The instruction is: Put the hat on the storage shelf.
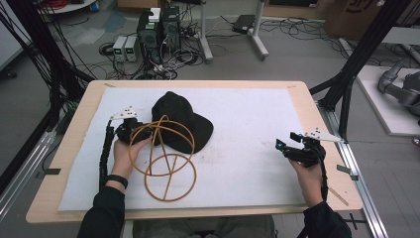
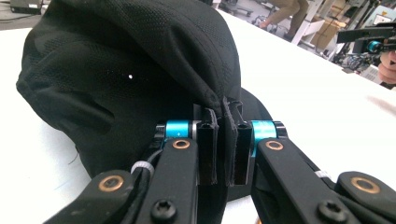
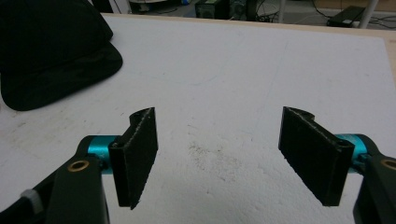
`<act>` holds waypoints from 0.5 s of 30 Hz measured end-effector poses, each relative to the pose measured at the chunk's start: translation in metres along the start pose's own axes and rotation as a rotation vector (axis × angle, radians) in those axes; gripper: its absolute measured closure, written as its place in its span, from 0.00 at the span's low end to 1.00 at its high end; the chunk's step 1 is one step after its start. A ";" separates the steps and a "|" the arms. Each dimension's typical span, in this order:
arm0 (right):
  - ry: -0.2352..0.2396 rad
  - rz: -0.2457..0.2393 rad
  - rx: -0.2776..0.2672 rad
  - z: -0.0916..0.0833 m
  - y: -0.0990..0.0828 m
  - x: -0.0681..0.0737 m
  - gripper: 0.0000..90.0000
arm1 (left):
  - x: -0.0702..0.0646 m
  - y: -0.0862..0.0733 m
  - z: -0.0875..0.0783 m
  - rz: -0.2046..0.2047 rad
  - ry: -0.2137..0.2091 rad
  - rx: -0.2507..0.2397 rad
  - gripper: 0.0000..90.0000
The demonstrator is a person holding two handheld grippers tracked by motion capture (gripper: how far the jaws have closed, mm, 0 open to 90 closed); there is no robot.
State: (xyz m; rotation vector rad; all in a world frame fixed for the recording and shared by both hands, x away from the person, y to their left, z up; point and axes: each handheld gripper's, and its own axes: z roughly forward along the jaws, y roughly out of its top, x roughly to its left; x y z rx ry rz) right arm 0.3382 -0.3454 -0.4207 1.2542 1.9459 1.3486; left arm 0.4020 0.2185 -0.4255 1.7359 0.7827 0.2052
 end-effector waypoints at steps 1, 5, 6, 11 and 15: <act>0.001 -0.003 -0.002 0.000 0.000 0.000 0.31 | 0.000 0.000 -0.001 0.000 -0.003 -0.007 0.94; 0.001 -0.004 -0.003 0.000 0.000 0.001 0.31 | -0.001 0.002 -0.004 0.007 -0.014 -0.027 0.95; -0.001 -0.004 -0.003 0.000 0.000 0.001 0.31 | -0.003 0.005 -0.008 0.019 -0.008 -0.044 0.95; 0.000 -0.003 -0.004 0.000 0.000 0.001 0.31 | -0.005 0.011 -0.022 0.017 0.006 -0.109 0.95; -0.001 -0.004 -0.006 0.000 0.001 0.002 0.31 | -0.003 0.017 -0.032 -0.006 0.001 -0.152 0.95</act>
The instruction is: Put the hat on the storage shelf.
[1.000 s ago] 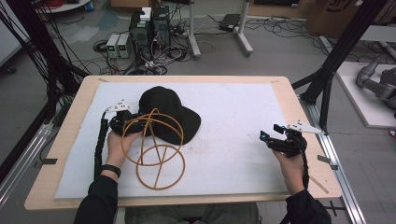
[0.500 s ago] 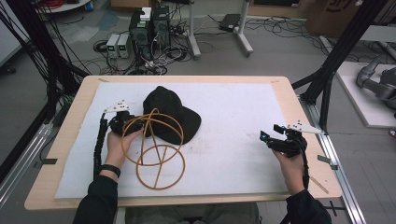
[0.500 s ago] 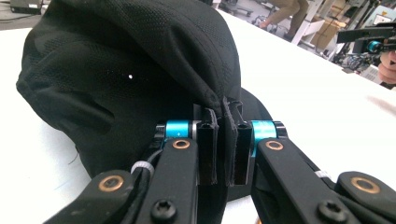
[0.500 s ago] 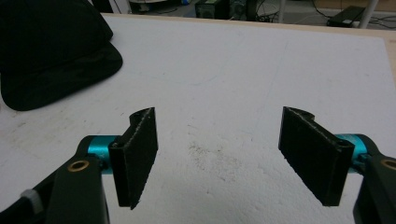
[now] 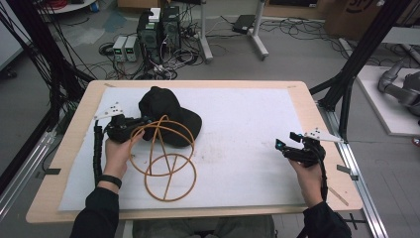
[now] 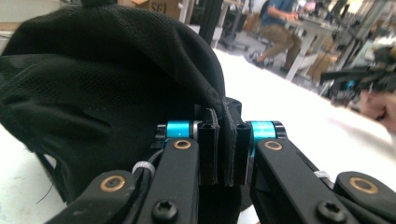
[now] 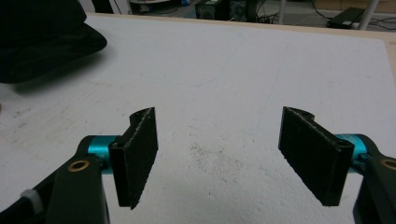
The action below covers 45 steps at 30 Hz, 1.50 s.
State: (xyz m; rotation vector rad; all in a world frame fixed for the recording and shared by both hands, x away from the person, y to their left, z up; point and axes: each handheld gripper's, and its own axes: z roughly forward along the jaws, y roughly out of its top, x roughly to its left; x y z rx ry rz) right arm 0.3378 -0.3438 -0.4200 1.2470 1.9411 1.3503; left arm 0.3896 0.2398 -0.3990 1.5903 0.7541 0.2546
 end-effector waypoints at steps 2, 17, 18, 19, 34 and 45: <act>-0.001 0.002 0.000 0.000 0.000 0.000 0.31 | -0.002 0.008 -0.005 0.009 0.017 -0.024 0.95; 0.000 0.001 -0.005 -0.001 0.000 0.000 0.31 | -0.013 0.057 -0.030 0.020 0.052 -0.089 0.95; 0.000 0.002 -0.004 -0.001 0.000 0.000 0.31 | -0.016 0.065 -0.034 0.021 0.054 -0.102 0.95; 0.000 0.001 -0.004 -0.001 0.000 0.000 0.31 | -0.016 0.065 -0.034 0.021 0.054 -0.102 0.95; 0.000 -0.001 -0.006 -0.001 0.001 0.001 0.31 | -0.043 0.112 -0.064 0.036 0.031 -0.159 0.95; -0.002 0.000 -0.004 -0.001 0.000 0.000 0.31 | -0.057 0.124 -0.071 0.011 -0.030 -0.198 0.95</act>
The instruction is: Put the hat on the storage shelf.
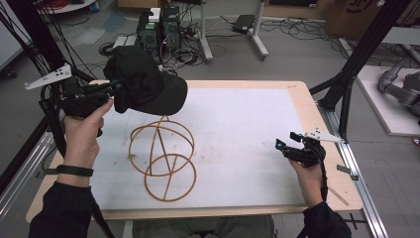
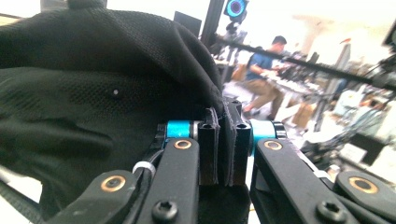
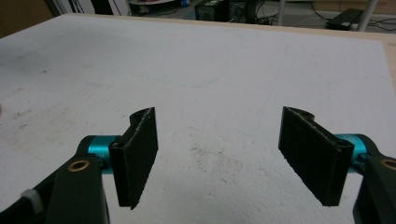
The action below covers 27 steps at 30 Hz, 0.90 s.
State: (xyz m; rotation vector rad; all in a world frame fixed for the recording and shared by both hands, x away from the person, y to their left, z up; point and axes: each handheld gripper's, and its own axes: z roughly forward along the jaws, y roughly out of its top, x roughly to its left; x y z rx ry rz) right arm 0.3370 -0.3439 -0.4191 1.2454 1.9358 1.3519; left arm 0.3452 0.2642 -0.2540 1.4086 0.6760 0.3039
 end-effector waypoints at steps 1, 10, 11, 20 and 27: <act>0.000 0.000 0.001 0.000 0.000 0.000 0.31 | -0.001 0.001 -0.001 -0.008 -0.010 -0.011 0.95; 0.004 -0.002 0.001 0.002 0.000 0.001 0.31 | -0.019 0.009 -0.002 -0.023 -0.058 -0.049 0.95; 0.004 -0.003 0.002 0.002 0.001 0.002 0.31 | -0.021 0.009 -0.002 -0.027 -0.069 -0.053 0.95; 0.009 -0.001 0.001 0.002 0.001 0.003 0.31 | -0.048 0.018 -0.002 -0.038 -0.117 -0.045 0.95; 0.008 -0.002 0.001 0.002 0.001 0.003 0.31 | -0.078 0.017 -0.013 -0.037 -0.182 -0.057 0.95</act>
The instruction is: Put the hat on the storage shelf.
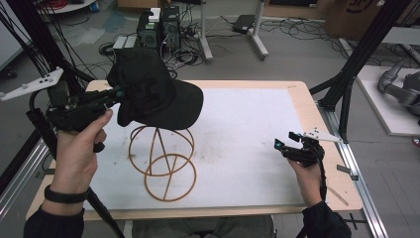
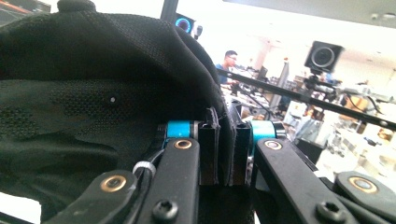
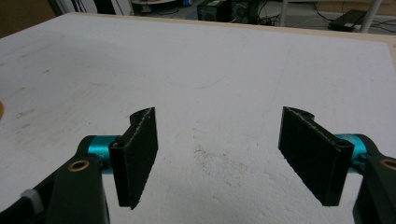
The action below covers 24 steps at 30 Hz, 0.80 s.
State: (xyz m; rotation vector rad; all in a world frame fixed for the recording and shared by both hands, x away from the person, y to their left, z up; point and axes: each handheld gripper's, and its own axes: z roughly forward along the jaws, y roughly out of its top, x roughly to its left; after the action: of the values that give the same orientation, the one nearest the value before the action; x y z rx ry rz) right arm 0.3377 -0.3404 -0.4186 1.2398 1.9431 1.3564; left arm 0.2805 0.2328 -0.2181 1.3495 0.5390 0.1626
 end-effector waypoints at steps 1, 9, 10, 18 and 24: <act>0.000 -0.001 -0.001 0.000 0.000 0.000 0.31 | 0.000 0.000 0.000 0.000 0.000 0.000 0.95; 0.001 -0.004 -0.002 0.001 0.001 0.001 0.31 | -0.032 -0.019 -0.011 0.032 0.006 0.025 0.95; 0.003 -0.002 -0.001 0.001 0.001 0.002 0.31 | -0.035 -0.021 -0.012 0.031 0.005 0.025 0.95; 0.009 -0.010 0.000 0.003 0.002 0.005 0.31 | -0.047 -0.047 -0.019 0.029 0.014 0.038 0.95; 0.010 -0.008 0.004 0.004 0.001 0.005 0.31 | -0.049 -0.067 -0.019 0.048 0.046 0.062 0.95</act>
State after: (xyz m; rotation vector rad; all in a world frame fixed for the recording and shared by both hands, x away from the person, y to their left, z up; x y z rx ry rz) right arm 0.3392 -0.3340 -0.4186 1.2277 1.9570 1.3574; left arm 0.2163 0.2136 -0.2702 1.4224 0.5546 0.2186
